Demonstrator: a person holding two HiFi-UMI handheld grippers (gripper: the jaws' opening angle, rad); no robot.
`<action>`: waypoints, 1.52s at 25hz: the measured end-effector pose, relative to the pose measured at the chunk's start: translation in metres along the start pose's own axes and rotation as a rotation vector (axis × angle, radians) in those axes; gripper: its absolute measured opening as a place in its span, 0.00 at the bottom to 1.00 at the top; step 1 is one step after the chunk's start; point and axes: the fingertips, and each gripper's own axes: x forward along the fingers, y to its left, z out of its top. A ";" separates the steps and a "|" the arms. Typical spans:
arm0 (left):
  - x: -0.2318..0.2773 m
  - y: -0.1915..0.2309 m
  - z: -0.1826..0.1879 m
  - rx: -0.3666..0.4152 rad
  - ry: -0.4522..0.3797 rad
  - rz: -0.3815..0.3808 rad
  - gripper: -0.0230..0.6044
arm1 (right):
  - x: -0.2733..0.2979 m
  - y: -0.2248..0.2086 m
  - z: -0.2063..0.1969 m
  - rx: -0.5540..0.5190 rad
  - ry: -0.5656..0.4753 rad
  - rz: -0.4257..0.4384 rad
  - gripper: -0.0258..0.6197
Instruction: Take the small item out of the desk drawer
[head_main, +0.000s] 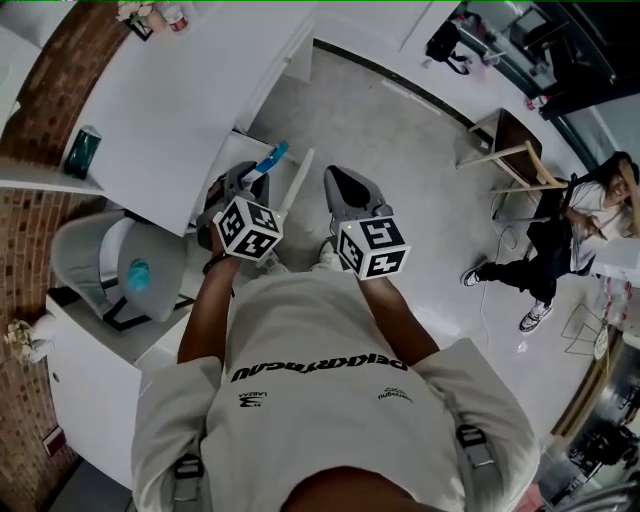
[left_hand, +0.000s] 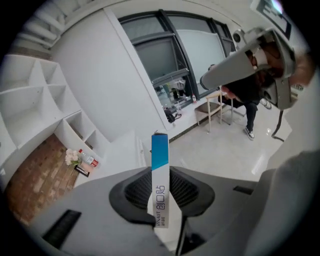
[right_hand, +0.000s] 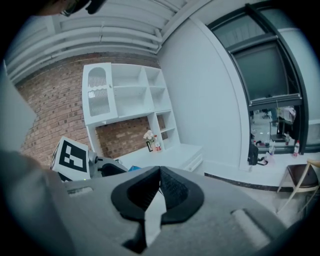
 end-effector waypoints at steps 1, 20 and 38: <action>-0.006 0.002 0.006 -0.038 -0.028 0.002 0.17 | -0.001 0.002 0.005 -0.008 -0.010 0.001 0.04; -0.105 0.036 0.116 -0.425 -0.502 0.069 0.17 | -0.022 0.010 0.080 -0.080 -0.175 -0.018 0.04; -0.144 0.043 0.143 -0.556 -0.709 0.167 0.17 | -0.032 0.017 0.103 -0.113 -0.268 -0.026 0.04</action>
